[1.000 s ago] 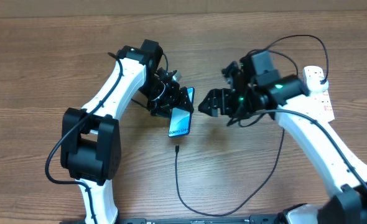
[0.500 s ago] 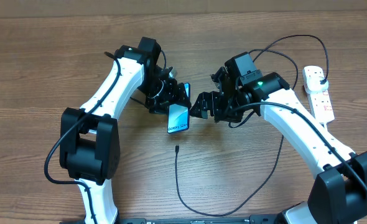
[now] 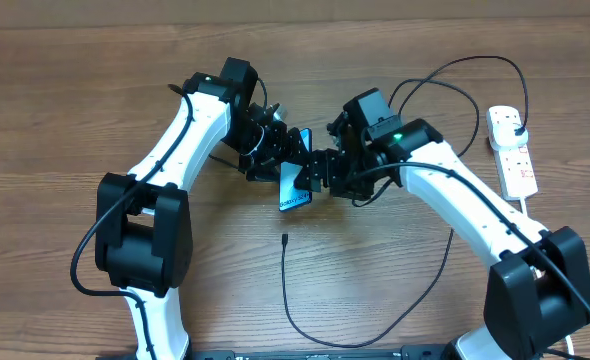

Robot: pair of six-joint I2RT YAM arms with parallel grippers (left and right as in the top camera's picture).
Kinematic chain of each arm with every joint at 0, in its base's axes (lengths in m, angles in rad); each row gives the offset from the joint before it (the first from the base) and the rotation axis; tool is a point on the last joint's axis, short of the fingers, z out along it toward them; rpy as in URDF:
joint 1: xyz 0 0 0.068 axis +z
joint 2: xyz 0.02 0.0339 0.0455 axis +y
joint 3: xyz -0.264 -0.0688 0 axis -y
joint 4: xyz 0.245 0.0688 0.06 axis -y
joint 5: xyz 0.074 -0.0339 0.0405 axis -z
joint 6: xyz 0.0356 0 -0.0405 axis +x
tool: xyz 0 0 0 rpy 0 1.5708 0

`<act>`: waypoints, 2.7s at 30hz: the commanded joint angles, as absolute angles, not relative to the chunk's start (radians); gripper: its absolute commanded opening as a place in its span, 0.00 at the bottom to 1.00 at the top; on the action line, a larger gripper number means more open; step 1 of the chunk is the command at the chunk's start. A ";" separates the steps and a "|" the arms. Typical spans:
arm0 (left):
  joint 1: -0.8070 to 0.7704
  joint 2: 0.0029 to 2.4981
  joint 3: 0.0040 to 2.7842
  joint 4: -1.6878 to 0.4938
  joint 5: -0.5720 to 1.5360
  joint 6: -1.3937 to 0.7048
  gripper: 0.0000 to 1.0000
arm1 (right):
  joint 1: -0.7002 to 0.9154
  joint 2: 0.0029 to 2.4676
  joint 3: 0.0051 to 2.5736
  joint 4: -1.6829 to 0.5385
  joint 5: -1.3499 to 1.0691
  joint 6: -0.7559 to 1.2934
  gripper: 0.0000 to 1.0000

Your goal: Plug charger to phone and switch on socket

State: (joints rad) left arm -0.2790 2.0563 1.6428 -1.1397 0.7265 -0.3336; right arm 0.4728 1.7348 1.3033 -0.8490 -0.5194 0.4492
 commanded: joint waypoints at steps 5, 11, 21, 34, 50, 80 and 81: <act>-0.280 2.053 1.669 -1.138 0.787 -0.278 0.70 | 0.491 1.737 1.325 -0.830 -0.406 0.580 0.72; -0.280 2.053 1.669 -1.134 0.787 -0.257 0.70 | 0.506 1.745 1.302 -0.782 -0.412 0.607 0.56; -0.282 2.053 1.669 -1.113 0.790 -0.258 0.70 | 0.561 1.745 1.295 -0.756 -0.411 0.607 0.47; -0.282 2.053 1.669 -1.098 0.917 -0.156 0.71 | 0.561 1.745 1.295 -0.741 -0.411 0.625 0.29; -0.249 2.053 1.670 -1.056 1.100 -0.050 0.75 | 0.470 1.703 1.298 -0.719 -0.548 0.620 0.04; -0.190 2.052 1.694 -0.645 1.581 -0.225 0.50 | 0.358 1.666 1.295 -0.533 -0.959 0.440 0.04; -0.190 2.052 1.703 -0.645 1.581 -0.233 0.50 | 0.357 1.666 1.295 -0.524 -0.959 0.440 0.04</act>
State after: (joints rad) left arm -0.1703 2.0632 1.6470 -0.6575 1.5085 -0.1738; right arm 0.3420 1.6821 1.2884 -0.5308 -0.9386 0.4435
